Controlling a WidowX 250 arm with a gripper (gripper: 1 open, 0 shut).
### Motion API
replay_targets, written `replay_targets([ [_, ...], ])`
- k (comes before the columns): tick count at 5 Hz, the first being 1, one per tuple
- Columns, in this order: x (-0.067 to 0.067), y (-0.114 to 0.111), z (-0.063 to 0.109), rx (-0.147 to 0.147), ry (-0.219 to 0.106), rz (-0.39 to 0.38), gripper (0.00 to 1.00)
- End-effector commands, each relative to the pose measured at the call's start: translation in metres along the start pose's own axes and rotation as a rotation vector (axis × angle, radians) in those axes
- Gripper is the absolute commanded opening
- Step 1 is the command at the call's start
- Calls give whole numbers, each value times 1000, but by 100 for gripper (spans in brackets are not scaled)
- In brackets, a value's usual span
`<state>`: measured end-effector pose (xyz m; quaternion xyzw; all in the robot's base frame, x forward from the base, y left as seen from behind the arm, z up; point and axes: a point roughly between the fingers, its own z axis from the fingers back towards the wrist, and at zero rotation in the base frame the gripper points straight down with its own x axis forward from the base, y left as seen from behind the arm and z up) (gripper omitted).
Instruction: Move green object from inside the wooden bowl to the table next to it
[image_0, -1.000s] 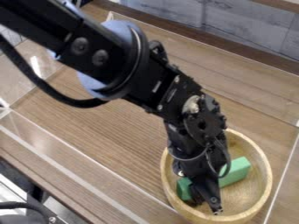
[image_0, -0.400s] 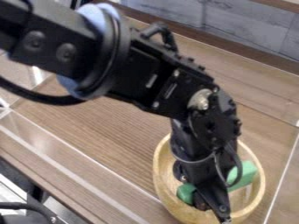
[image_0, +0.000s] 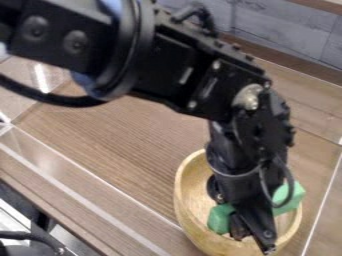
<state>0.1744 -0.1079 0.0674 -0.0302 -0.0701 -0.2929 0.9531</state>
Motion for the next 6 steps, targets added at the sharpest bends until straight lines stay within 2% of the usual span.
replay_targets([
  [1,16,-4,7,11,-31,35,0],
  [2,20,-7,5,22,-30,72,0],
  [3,21,-4,5,39,-32,123,100],
  [4,20,0,9,56,-26,177,0],
  [5,20,6,16,60,-25,201,0],
  [6,11,20,38,69,-26,223,0],
])
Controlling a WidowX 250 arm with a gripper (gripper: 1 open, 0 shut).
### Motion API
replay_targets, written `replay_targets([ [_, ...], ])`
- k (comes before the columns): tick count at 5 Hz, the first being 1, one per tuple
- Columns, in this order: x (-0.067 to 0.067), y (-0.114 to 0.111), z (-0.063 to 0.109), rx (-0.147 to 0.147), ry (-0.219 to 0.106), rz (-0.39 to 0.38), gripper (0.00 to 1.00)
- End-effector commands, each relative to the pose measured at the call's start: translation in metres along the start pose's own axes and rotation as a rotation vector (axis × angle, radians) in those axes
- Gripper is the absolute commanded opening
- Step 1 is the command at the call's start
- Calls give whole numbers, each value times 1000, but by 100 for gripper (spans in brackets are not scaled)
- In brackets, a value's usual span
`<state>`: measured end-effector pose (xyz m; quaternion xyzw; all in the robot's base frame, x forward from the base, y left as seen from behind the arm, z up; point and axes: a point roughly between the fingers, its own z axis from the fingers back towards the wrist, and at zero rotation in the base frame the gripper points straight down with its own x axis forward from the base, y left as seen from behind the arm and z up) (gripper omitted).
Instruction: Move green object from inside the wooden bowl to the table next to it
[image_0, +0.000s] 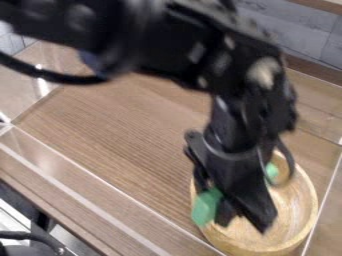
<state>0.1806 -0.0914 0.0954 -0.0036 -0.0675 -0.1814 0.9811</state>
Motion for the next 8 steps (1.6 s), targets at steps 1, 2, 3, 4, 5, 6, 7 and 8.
replay_targets([
  [1,14,5,25,-11,-49,-5,0],
  [2,17,4,36,-11,-42,-18,0],
  [3,18,11,42,-9,-41,-37,0],
  [4,14,15,47,-9,-29,-58,0],
  [5,24,15,48,-4,-23,-40,0],
  [6,34,13,49,4,-18,-16,0],
  [7,45,21,54,11,-16,6,0],
  [8,52,35,62,19,-18,31,0],
])
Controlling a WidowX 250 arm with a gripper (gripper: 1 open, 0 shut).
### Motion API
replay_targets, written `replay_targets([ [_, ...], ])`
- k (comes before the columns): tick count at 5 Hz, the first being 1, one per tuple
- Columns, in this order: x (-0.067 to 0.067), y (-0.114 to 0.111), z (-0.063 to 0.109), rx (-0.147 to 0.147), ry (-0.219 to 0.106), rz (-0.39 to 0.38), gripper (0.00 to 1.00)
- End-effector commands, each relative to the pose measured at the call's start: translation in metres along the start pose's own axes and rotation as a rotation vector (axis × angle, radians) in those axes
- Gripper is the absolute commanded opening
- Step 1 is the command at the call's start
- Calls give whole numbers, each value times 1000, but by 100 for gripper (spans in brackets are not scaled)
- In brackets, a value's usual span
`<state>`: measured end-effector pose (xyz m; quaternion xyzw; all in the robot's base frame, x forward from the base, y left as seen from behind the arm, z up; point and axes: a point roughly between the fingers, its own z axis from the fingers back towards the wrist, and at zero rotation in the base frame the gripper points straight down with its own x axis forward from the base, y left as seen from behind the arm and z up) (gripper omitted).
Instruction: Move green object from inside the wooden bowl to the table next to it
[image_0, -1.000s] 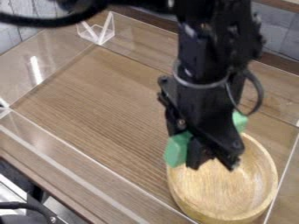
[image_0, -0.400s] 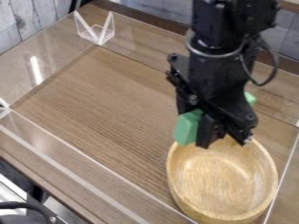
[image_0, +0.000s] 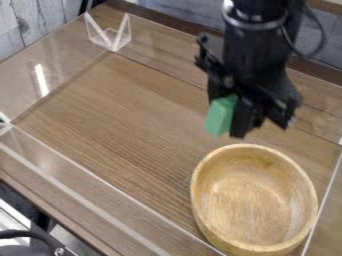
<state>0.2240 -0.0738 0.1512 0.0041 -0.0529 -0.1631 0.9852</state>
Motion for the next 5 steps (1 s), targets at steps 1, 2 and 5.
replay_targets([
  [1,11,29,8,3,-50,-12,0],
  [2,12,57,6,35,-52,65,0],
  [5,11,167,-23,96,-45,271,0],
])
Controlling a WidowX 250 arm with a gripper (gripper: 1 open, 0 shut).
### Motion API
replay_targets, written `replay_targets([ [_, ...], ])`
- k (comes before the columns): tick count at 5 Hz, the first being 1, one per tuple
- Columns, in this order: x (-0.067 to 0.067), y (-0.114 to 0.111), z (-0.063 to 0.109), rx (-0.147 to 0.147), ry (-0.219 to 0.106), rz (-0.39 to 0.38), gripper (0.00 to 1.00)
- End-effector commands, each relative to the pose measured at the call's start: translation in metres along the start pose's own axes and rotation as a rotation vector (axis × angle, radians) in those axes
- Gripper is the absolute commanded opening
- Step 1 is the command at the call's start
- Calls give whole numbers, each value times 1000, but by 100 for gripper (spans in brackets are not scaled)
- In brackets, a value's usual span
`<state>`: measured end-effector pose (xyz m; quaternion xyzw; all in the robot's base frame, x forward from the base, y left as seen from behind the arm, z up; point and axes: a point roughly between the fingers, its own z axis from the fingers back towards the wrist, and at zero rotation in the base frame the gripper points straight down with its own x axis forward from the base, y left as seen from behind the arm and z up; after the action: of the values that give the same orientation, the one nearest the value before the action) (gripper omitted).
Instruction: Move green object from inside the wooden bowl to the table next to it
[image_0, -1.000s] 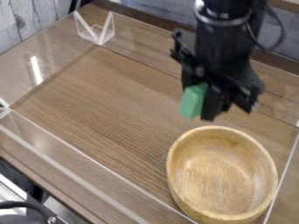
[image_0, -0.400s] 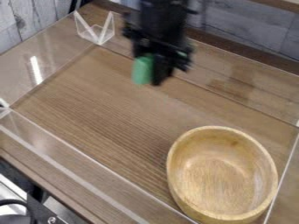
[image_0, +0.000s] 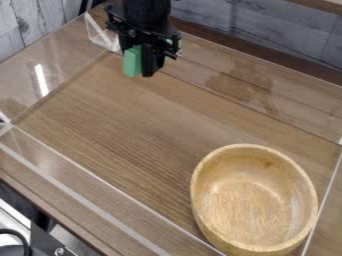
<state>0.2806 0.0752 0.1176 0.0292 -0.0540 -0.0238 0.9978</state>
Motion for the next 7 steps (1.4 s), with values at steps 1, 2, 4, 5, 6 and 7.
replay_targets([
  [1,29,13,10,38,-56,4,0],
  [2,45,22,-1,46,-51,-4,0],
  [4,59,41,-22,62,-30,29,0],
  [5,59,49,-30,68,-21,63,0],
  [6,62,53,-46,65,-18,60,0],
  [7,65,52,-58,54,-18,58,0],
])
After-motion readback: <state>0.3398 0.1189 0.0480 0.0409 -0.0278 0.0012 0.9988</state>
